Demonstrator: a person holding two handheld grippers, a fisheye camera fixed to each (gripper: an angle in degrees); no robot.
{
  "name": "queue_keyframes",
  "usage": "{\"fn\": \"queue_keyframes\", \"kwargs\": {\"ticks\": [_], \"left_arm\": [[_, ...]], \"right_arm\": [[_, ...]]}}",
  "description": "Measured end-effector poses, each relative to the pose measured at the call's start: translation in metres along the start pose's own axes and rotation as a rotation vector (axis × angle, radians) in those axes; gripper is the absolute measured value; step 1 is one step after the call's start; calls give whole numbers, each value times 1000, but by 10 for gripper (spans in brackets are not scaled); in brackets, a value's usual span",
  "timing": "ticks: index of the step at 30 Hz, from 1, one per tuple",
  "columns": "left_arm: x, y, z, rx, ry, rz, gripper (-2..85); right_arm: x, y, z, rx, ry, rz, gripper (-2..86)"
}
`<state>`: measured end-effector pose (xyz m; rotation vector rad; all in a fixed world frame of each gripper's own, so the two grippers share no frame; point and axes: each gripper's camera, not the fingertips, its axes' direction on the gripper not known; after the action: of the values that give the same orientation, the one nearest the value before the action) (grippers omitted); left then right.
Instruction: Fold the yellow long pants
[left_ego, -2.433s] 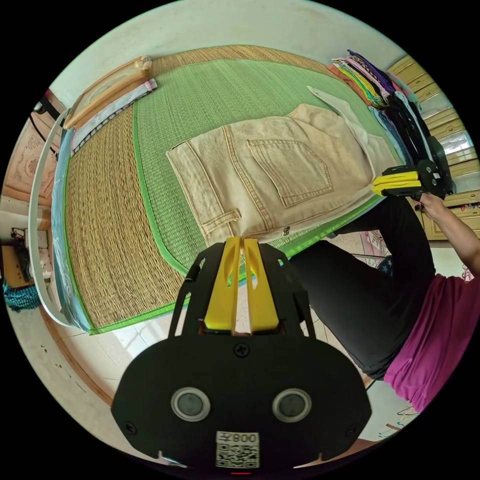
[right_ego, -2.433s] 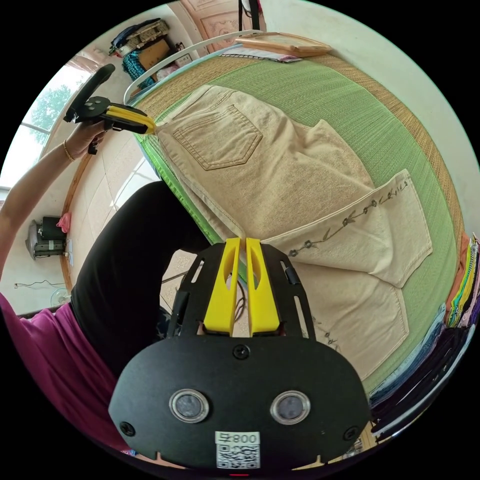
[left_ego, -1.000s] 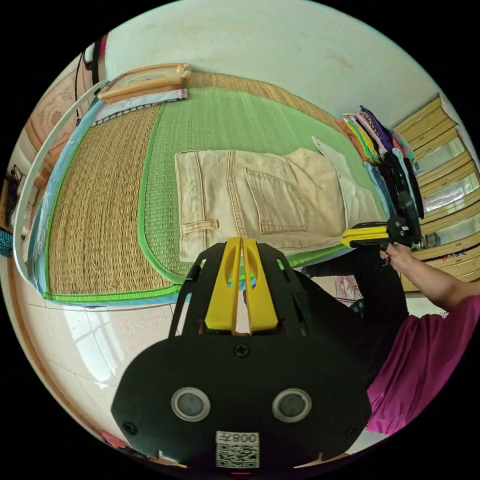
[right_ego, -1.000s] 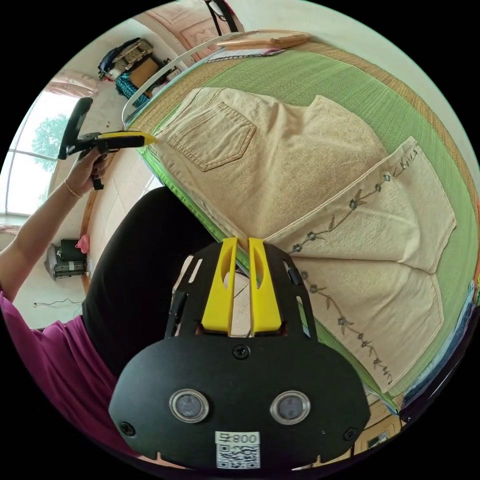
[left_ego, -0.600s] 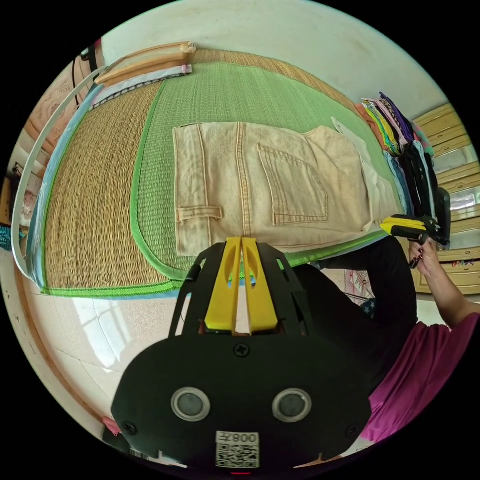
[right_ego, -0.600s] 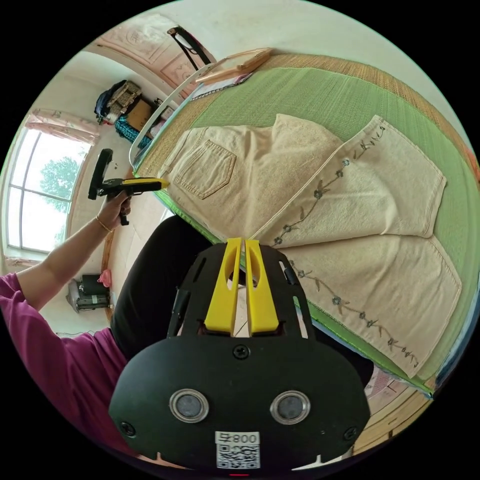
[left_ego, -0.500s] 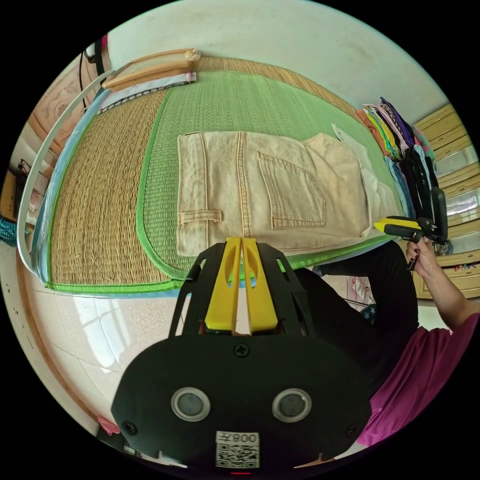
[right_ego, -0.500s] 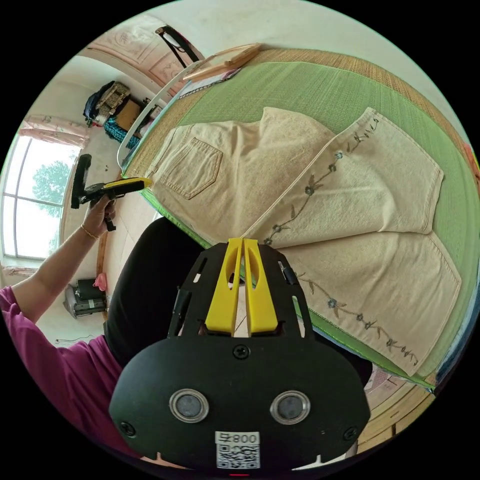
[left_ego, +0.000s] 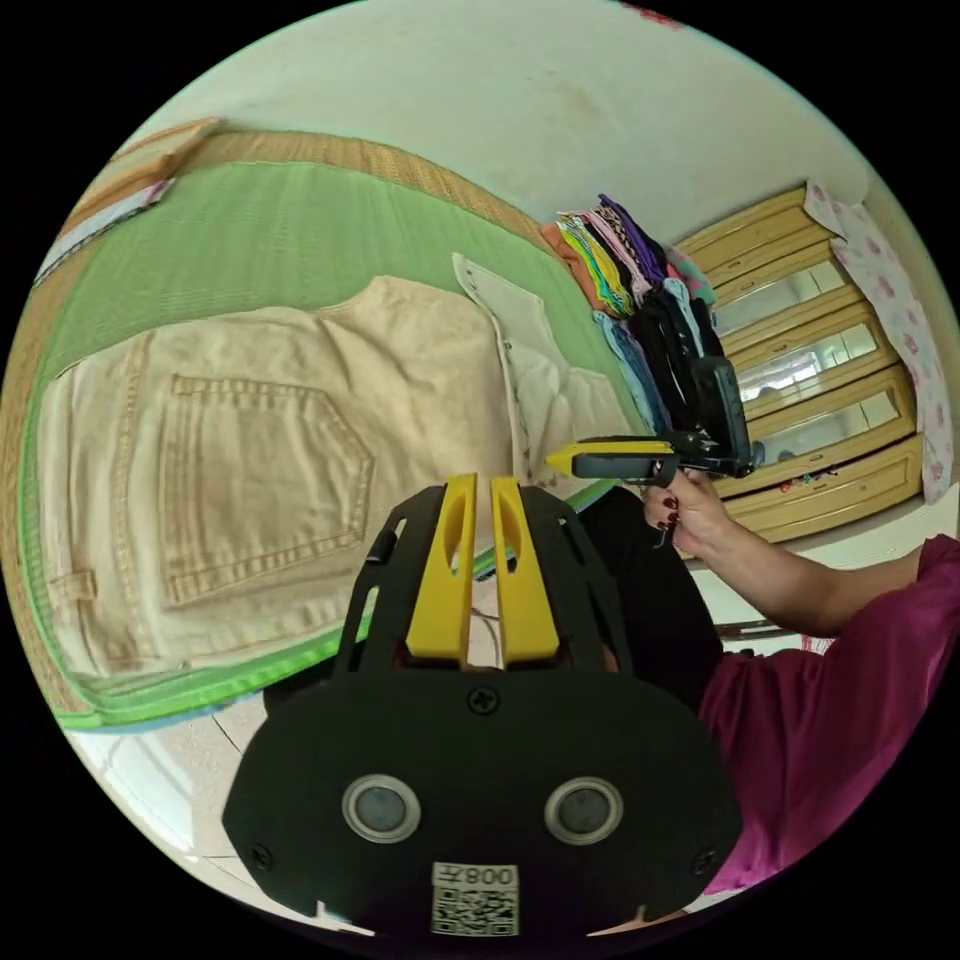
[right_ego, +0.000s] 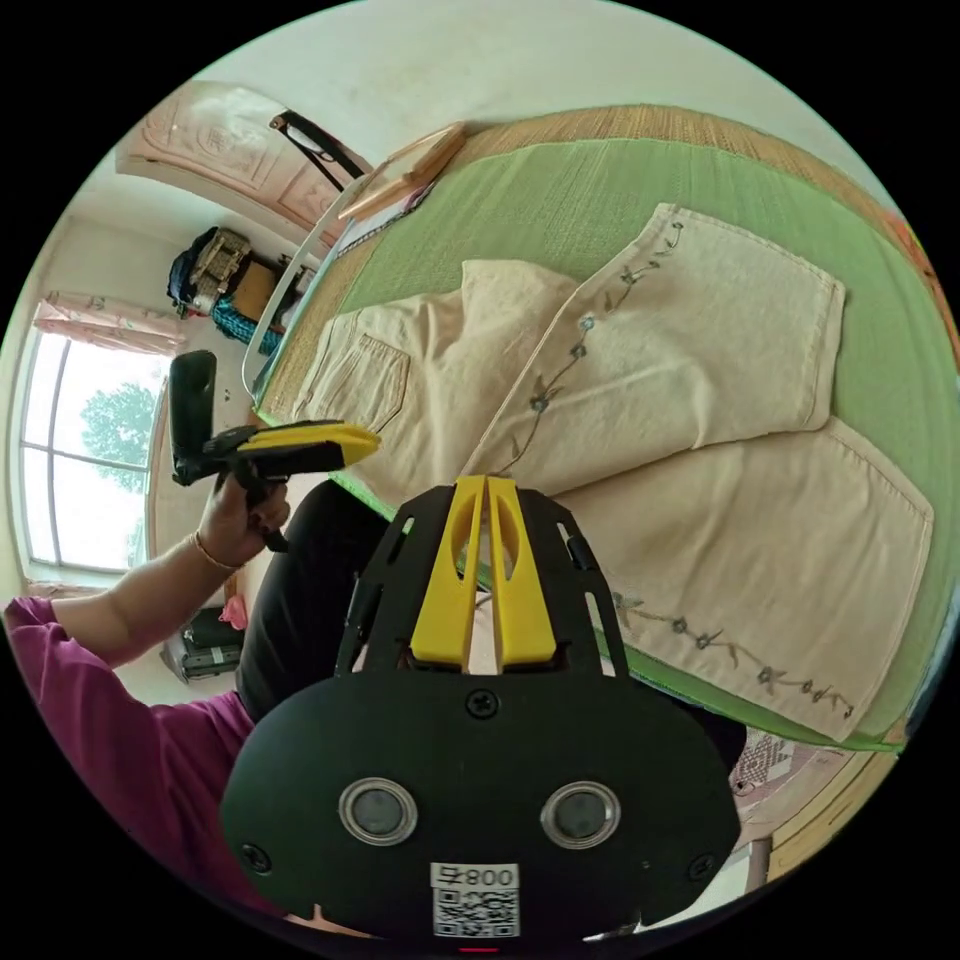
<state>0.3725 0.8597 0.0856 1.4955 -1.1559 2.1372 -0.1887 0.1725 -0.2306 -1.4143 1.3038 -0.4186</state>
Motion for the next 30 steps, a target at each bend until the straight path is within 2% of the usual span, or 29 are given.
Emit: {"fn": "queue_keyframes", "kwargs": {"ticks": [6,11,22,30], "left_arm": [[26,-57,107,-120,9,39,59],[29,-74,171,-185,56,28,67],[56,-81,279,-202,185,40,63],[90,-87,355,-210,187,61,36]], "right_arm": [[49,-53,-25,97,47,73,53],[74,-125,-12,68,160,83,72],[112,-252,89,-66,373,110,78],[124,-259,149,-112,498,77,53]]}}
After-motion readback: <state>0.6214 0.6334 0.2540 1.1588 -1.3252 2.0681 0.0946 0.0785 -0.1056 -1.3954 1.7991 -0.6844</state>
